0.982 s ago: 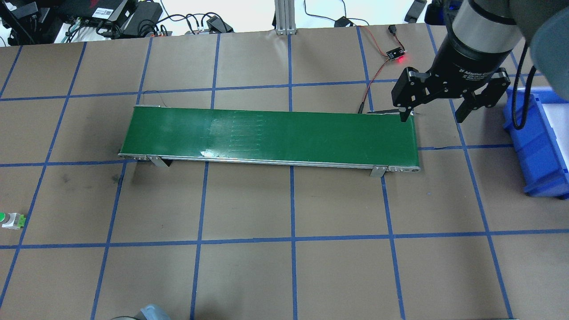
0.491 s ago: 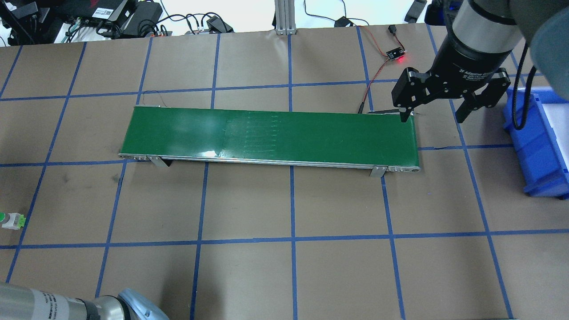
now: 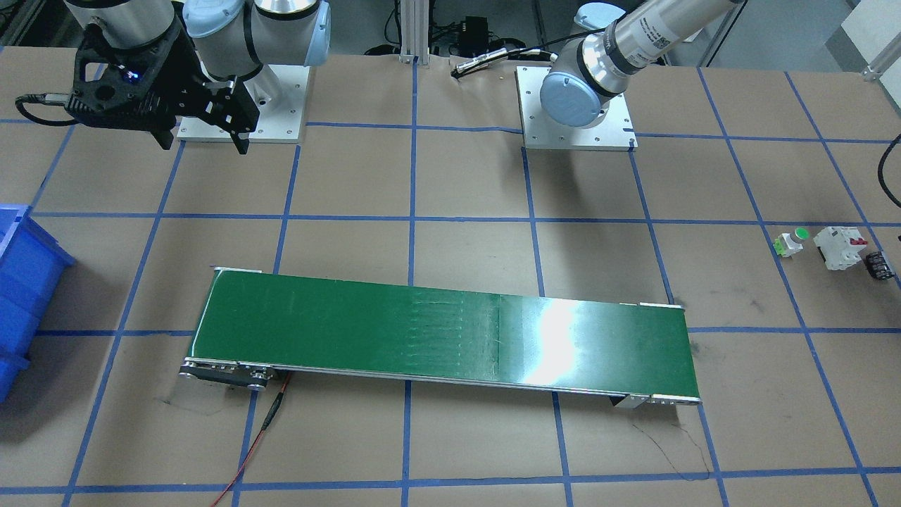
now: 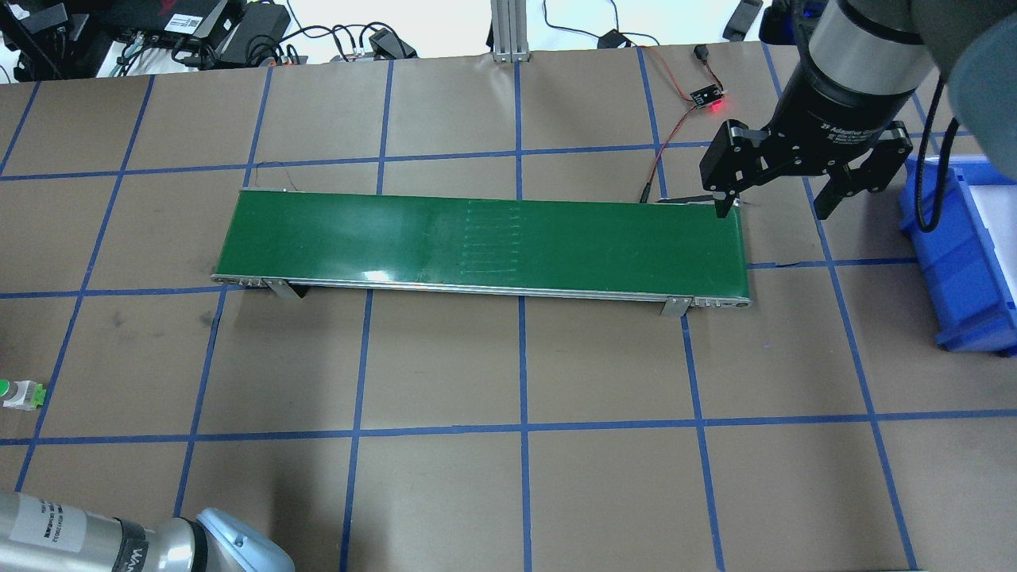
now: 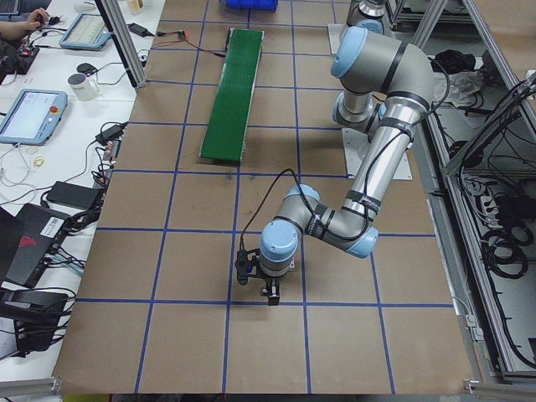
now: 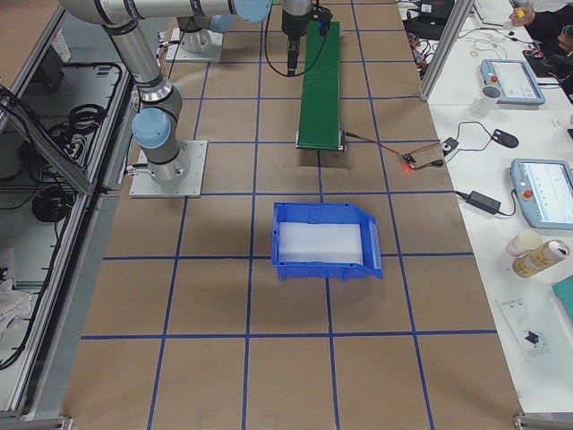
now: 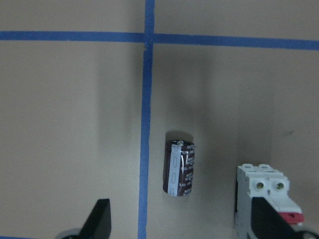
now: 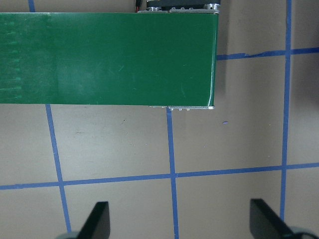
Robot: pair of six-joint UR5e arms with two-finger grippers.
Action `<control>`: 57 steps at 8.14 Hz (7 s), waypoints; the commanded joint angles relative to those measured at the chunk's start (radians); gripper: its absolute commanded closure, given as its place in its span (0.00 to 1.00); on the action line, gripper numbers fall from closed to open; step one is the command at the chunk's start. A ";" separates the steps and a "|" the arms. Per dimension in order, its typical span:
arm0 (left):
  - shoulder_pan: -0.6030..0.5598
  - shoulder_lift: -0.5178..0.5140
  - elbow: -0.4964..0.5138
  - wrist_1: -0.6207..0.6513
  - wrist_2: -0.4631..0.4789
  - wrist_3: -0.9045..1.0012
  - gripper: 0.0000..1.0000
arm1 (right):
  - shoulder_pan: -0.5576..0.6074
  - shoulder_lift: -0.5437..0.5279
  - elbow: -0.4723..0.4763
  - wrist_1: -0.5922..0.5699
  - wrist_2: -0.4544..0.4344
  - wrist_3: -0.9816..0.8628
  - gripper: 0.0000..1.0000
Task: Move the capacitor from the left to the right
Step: 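Lower the left gripper onto the black capacitor and close on it, then lift the capacitor with the left gripper and carry it over the conveyor's near end, then lower the capacitor onto the green belt and open the left gripper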
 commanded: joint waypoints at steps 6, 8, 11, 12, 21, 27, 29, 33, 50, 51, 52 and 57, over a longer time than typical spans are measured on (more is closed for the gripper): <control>0.005 -0.106 0.017 0.039 -0.041 0.003 0.00 | 0.000 0.001 0.000 -0.001 0.000 0.000 0.00; 0.006 -0.119 0.017 0.039 -0.042 -0.001 0.00 | 0.000 0.001 0.000 -0.001 0.000 -0.001 0.00; 0.006 -0.134 0.017 0.056 -0.041 0.006 0.00 | 0.000 -0.001 0.000 0.002 0.000 -0.001 0.00; 0.005 -0.135 0.017 0.073 -0.041 0.009 0.00 | 0.000 -0.001 0.000 -0.001 0.000 -0.001 0.00; 0.005 -0.157 0.009 0.073 -0.032 0.031 0.13 | 0.000 0.001 0.000 -0.001 0.000 -0.001 0.00; 0.006 -0.154 0.013 0.062 -0.027 0.028 0.78 | 0.000 -0.001 0.000 -0.001 0.000 -0.001 0.00; 0.005 -0.117 0.018 0.044 -0.027 0.023 1.00 | 0.002 0.002 0.000 -0.001 0.000 0.000 0.00; -0.048 0.044 0.041 -0.092 -0.030 -0.070 1.00 | 0.000 0.002 0.000 -0.001 0.000 0.000 0.00; -0.854 0.116 -0.126 -0.082 0.005 -0.695 1.00 | -0.012 0.013 -0.015 -0.005 -0.055 -0.003 0.00; -0.857 0.092 -0.125 -0.079 0.007 -0.711 1.00 | -0.012 0.016 -0.008 -0.010 -0.055 0.014 0.00; -0.863 0.092 -0.123 -0.079 0.008 -0.715 1.00 | -0.012 0.028 -0.003 -0.007 -0.058 0.017 0.00; -0.876 0.082 -0.137 -0.077 0.005 -0.790 0.78 | -0.009 0.105 -0.002 -0.031 -0.115 -0.061 0.00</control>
